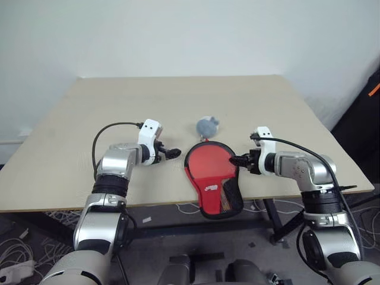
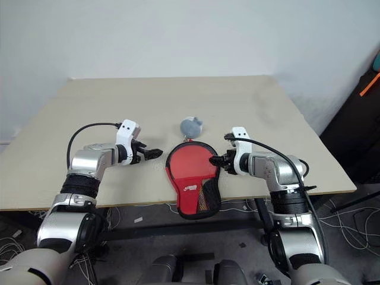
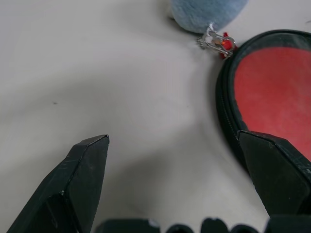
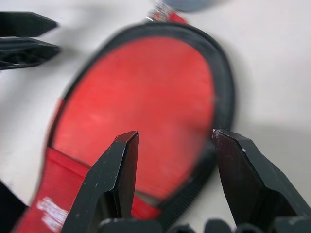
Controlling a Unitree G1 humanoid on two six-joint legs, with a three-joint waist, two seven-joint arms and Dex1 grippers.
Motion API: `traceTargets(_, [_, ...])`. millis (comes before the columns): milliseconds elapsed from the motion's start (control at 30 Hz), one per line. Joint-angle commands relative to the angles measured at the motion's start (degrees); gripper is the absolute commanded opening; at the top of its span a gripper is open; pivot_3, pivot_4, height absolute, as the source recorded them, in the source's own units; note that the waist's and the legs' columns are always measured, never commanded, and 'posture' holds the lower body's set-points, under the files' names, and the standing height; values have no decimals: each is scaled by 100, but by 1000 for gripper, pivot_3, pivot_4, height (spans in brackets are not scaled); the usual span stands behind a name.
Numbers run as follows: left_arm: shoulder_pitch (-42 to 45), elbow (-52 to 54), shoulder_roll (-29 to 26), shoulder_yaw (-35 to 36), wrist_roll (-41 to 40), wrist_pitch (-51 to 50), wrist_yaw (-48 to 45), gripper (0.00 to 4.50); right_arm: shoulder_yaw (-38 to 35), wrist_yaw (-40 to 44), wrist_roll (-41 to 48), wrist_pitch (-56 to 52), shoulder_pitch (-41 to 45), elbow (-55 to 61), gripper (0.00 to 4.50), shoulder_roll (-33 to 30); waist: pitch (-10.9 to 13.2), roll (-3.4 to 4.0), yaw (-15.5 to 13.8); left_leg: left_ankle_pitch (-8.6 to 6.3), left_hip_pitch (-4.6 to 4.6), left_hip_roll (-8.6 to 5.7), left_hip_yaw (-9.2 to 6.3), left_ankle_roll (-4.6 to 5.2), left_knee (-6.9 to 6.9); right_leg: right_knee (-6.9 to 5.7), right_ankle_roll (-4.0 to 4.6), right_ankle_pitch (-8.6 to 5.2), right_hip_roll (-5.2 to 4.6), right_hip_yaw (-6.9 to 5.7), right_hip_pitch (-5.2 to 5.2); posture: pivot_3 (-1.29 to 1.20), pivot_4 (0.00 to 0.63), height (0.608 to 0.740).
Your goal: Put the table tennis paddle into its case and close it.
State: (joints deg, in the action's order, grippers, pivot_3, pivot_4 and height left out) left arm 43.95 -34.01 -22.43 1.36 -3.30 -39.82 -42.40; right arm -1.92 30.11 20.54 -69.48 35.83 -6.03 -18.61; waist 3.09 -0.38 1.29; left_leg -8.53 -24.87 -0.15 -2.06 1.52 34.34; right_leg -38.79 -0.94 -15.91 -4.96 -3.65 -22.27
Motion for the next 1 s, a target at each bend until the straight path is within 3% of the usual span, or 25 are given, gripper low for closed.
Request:
traceTargets(33, [39, 237, -8, -21, -118, 1, 51, 4500, -221, -37, 134, -204, -37, -27, 2609, -131, 0, 0, 0, 1, 0, -3, 1, 2, 0, 0, 0, 0, 1, 1, 2, 0, 0, 722])
traceTargets(1000, [-90, 609, 18, -109, -353, -184, -92, 4500, -707, -261, 575, -1213, 198, -195, 2609, 411, 1, -4, 4, 16, 2, -17, 9, 27, 11, -6, 0, 2, 14, 15, 4, 0, 0, 722])
